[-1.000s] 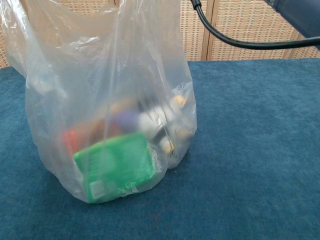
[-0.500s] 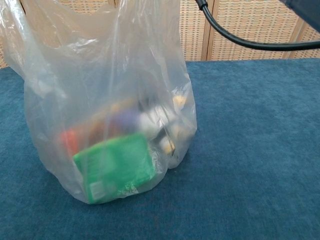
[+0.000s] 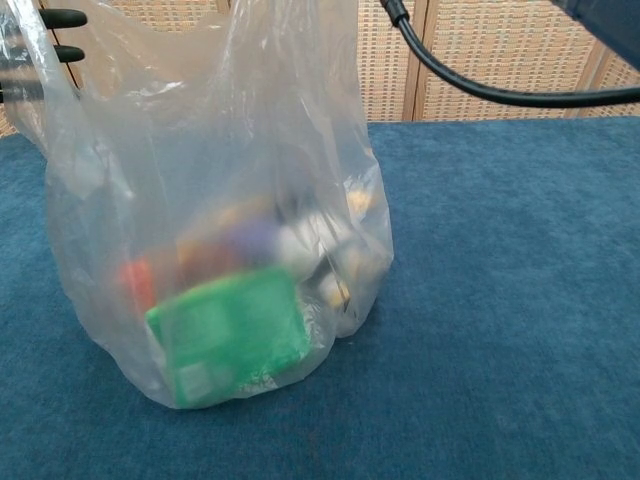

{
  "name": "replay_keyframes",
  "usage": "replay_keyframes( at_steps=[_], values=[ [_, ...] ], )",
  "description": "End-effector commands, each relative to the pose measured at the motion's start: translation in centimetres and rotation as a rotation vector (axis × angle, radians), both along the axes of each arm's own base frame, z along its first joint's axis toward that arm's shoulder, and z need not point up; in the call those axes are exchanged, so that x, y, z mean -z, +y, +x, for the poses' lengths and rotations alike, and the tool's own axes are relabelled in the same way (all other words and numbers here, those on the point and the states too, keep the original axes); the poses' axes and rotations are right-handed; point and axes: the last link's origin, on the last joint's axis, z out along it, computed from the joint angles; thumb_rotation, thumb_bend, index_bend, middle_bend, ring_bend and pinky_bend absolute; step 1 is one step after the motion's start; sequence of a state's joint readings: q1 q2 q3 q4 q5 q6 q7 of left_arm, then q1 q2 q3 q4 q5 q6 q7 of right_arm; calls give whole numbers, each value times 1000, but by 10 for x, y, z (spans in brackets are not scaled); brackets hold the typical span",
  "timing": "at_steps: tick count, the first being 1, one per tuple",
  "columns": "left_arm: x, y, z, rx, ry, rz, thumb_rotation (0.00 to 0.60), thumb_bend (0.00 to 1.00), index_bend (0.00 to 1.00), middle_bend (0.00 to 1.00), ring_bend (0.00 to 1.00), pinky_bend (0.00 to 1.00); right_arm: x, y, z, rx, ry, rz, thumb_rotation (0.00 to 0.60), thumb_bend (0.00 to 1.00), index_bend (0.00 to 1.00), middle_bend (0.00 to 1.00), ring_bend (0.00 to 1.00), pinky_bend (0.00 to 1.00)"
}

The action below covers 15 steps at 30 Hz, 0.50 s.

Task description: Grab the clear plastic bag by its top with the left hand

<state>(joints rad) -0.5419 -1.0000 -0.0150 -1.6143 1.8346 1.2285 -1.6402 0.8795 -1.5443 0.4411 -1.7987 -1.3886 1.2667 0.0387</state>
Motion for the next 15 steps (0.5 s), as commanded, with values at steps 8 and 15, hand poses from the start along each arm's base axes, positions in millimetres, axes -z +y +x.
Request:
replay_keyframes(
  at_steps=[8, 15],
  values=[
    [14, 27, 33, 64, -96, -100, 600, 139, 0, 0, 55, 146, 2, 1, 3, -4, 17, 1, 600, 609, 0, 35, 0, 0],
    [23, 29, 48, 138, -274, -159, 600, 178, 60, 78, 125, 163, 4, 2, 5, -2, 32, 0, 600, 610, 0, 36, 0, 0]
  ],
)
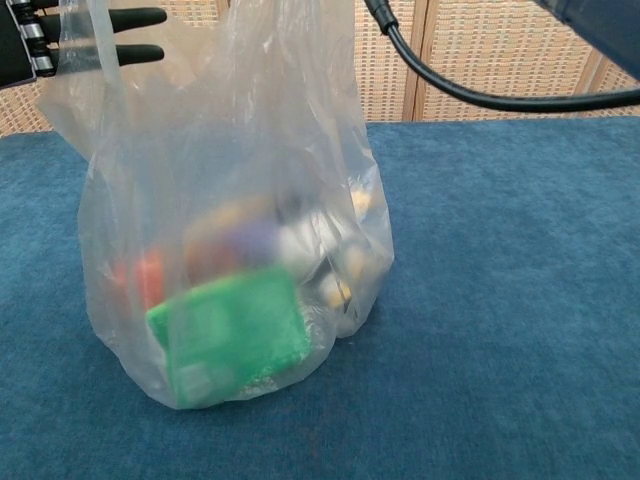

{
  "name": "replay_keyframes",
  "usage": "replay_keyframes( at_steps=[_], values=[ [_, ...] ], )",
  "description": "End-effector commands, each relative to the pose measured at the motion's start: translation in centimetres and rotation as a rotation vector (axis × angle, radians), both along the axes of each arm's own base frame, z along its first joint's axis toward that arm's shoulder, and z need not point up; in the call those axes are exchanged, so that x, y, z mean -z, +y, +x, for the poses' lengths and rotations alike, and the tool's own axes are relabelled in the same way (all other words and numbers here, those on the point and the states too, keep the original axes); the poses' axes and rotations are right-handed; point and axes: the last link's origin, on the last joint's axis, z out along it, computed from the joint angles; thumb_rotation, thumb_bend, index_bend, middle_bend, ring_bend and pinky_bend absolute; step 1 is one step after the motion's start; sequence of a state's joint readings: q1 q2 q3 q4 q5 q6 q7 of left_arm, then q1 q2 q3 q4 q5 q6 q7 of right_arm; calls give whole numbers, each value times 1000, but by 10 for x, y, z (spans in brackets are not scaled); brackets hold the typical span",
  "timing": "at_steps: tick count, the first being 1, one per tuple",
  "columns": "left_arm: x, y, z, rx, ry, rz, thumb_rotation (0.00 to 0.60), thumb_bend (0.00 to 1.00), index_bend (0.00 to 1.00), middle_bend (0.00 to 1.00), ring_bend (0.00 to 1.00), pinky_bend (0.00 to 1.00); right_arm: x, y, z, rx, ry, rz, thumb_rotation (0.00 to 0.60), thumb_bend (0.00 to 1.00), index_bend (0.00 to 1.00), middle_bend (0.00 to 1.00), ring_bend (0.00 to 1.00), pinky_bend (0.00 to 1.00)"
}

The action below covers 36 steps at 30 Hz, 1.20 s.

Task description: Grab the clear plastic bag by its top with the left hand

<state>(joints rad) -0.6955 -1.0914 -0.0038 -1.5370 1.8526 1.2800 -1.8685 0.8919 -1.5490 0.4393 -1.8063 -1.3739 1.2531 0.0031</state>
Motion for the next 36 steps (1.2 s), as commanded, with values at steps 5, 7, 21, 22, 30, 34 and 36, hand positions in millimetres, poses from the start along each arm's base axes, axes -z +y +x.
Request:
replay_keyframes(
  at_steps=[5, 7, 21, 22, 30, 34, 36],
  values=[
    [14, -3, -1, 85, -91, -69, 600, 194, 186, 174, 202, 204, -4, -2, 1, 8, 18, -17, 600, 610, 0, 35, 0, 0],
    [17, -4, -5, 95, -76, -64, 600, 194, 202, 188, 212, 212, -6, -3, 1, 8, 25, -23, 600, 609, 0, 36, 0, 0],
    [40, -8, 25, 181, -51, -21, 600, 194, 197, 189, 213, 217, -5, -4, 14, 11, 63, -20, 600, 610, 0, 40, 0, 0],
    [42, -8, 29, 187, -42, -15, 600, 194, 199, 189, 213, 217, -5, -4, 15, 11, 65, -21, 600, 609, 0, 42, 0, 0],
    [53, -5, 54, 221, 24, 24, 600, 194, 201, 192, 214, 217, -9, -6, 25, 6, 65, -29, 600, 609, 0, 47, 0, 0],
    [57, -6, 66, 225, 3, 17, 600, 193, 199, 192, 214, 222, -9, -5, 27, 2, 76, -28, 600, 609, 0, 49, 0, 0],
    [59, -6, 71, 226, -12, 18, 600, 192, 199, 192, 214, 225, -8, -5, 28, 1, 80, -26, 600, 609, 0, 51, 0, 0]
  ],
)
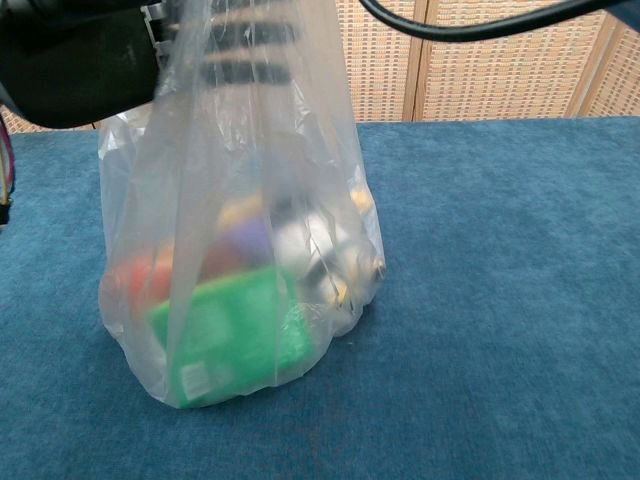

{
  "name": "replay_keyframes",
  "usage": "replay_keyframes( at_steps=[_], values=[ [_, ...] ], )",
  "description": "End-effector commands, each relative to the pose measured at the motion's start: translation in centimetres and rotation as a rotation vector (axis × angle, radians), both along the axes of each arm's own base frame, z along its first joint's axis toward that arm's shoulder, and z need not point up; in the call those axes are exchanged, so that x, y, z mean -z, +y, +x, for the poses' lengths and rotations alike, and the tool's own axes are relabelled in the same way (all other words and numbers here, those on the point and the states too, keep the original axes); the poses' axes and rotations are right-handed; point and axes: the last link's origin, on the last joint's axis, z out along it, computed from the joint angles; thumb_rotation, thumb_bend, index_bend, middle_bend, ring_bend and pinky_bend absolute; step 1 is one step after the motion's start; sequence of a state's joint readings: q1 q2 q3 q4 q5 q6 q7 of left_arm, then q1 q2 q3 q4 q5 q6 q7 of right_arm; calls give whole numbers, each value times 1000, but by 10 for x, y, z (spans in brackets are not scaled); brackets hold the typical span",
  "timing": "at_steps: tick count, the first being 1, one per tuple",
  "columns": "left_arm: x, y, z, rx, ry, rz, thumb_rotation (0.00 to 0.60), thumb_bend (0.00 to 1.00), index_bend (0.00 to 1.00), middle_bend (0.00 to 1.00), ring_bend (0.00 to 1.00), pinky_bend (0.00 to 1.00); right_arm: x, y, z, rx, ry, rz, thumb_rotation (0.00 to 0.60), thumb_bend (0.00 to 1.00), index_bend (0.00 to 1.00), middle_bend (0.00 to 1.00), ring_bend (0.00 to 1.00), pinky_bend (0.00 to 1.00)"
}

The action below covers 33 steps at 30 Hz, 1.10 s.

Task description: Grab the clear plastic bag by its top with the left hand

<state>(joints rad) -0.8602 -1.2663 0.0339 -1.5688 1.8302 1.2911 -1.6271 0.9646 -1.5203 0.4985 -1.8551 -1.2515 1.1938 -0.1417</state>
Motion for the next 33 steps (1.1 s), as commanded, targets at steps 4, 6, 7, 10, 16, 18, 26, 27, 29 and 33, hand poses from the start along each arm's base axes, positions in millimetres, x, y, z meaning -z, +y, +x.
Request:
replay_keyframes(
  at_steps=[4, 6, 7, 10, 16, 18, 26, 27, 29, 33],
  values=[
    [4, -2, 12, 4, -36, -10, 600, 192, 199, 192, 214, 229, 2, 0, 2, -3, 12, -4, 600, 609, 0, 51, 0, 0],
    [5, -2, 14, 6, -36, -7, 600, 192, 200, 192, 214, 229, 2, -1, 3, -4, 12, -5, 600, 609, 0, 51, 0, 0],
    [5, -3, 15, 8, -34, -7, 600, 193, 200, 192, 214, 229, 1, -1, 3, -3, 10, -7, 600, 610, 0, 51, 0, 0],
    [8, -4, 19, 15, -27, -12, 600, 191, 201, 193, 215, 229, 0, -2, 5, -3, 10, -12, 600, 607, 0, 51, 0, 0],
    [17, -4, 30, 37, -7, -22, 600, 193, 202, 195, 218, 229, 0, -2, 7, -7, 23, -19, 600, 603, 0, 51, 0, 0],
    [19, -5, 34, 43, -4, -22, 600, 193, 205, 197, 221, 229, 0, -2, 8, -8, 30, -21, 600, 598, 0, 51, 0, 0],
    [33, -3, 52, 54, 28, 6, 600, 193, 209, 202, 224, 229, 0, -1, 15, -24, 55, -24, 600, 581, 0, 55, 0, 0],
    [37, -1, 56, 52, 35, 17, 600, 192, 209, 202, 224, 229, 0, -1, 16, -28, 65, -28, 600, 577, 0, 55, 0, 0],
    [43, -1, 61, 42, 41, 28, 600, 192, 209, 202, 225, 229, 0, -1, 18, -28, 78, -29, 600, 573, 0, 56, 0, 0],
    [51, 1, 68, 33, 56, 43, 600, 192, 214, 205, 227, 229, 2, -1, 19, -29, 95, -27, 600, 559, 0, 56, 0, 0]
  ],
)
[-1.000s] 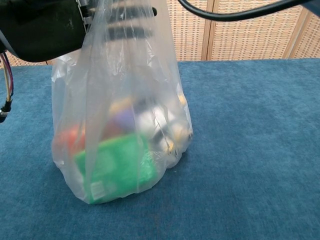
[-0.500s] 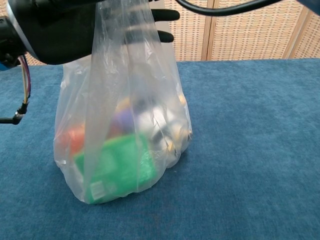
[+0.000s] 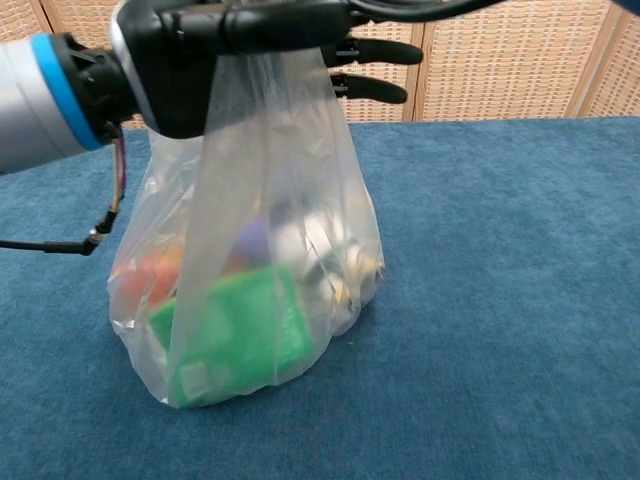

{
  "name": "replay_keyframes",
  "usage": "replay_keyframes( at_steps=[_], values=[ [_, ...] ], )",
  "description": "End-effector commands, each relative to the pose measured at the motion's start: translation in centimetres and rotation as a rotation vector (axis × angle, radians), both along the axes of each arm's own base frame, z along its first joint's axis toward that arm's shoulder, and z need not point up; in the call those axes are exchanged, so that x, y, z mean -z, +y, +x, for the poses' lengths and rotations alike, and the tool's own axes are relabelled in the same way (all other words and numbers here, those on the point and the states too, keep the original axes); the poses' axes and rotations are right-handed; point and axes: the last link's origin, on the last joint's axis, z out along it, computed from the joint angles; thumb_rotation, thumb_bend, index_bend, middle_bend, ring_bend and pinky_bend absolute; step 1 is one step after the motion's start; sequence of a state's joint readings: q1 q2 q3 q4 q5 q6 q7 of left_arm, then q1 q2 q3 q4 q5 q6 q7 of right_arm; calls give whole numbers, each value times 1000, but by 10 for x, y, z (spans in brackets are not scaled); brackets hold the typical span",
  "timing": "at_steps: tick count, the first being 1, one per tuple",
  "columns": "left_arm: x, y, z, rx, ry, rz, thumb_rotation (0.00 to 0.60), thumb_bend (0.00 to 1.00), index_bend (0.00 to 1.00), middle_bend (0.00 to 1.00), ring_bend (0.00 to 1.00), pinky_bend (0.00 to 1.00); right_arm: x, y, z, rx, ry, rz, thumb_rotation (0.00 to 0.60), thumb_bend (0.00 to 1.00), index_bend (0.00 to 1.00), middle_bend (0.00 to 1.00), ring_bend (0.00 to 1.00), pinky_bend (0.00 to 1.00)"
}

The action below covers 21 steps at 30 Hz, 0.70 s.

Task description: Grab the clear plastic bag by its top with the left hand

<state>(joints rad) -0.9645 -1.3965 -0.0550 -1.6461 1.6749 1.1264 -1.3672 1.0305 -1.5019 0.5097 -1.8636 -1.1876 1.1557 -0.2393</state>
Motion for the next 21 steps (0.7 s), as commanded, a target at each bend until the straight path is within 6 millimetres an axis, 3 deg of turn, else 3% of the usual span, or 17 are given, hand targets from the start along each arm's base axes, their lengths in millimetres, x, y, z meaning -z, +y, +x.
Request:
replay_keyframes(
  at_steps=[1, 10, 11, 13, 15, 16, 21],
  values=[
    [9, 1, 9, -8, 10, 5, 600, 192, 214, 205, 227, 229, 1, 0, 1, -2, 12, 0, 600, 557, 0, 56, 0, 0],
    [23, 3, 20, -25, 23, 16, 600, 193, 219, 207, 231, 231, 6, -2, 3, 9, 53, 0, 600, 511, 0, 58, 0, 0],
    [24, 2, 20, -27, 19, 15, 600, 194, 220, 208, 231, 232, 6, -3, 2, 11, 68, 0, 600, 481, 0, 59, 0, 0],
    [24, 2, 20, -32, 12, 16, 600, 194, 219, 208, 231, 232, 6, -3, 1, 15, 87, 3, 600, 330, 0, 56, 0, 0],
    [23, 2, 20, -34, 6, 19, 600, 192, 219, 208, 231, 232, 5, -3, 0, 23, 96, 10, 600, 71, 0, 31, 0, 0],
    [23, 2, 20, -35, 3, 20, 600, 192, 219, 208, 231, 232, 4, -3, 0, 28, 101, 18, 600, 22, 0, 20, 0, 0],
    [23, 4, 21, -39, -2, 25, 600, 194, 219, 208, 231, 232, -3, 1, 1, 31, 150, 12, 600, 0, 0, 0, 0, 0]
  ],
)
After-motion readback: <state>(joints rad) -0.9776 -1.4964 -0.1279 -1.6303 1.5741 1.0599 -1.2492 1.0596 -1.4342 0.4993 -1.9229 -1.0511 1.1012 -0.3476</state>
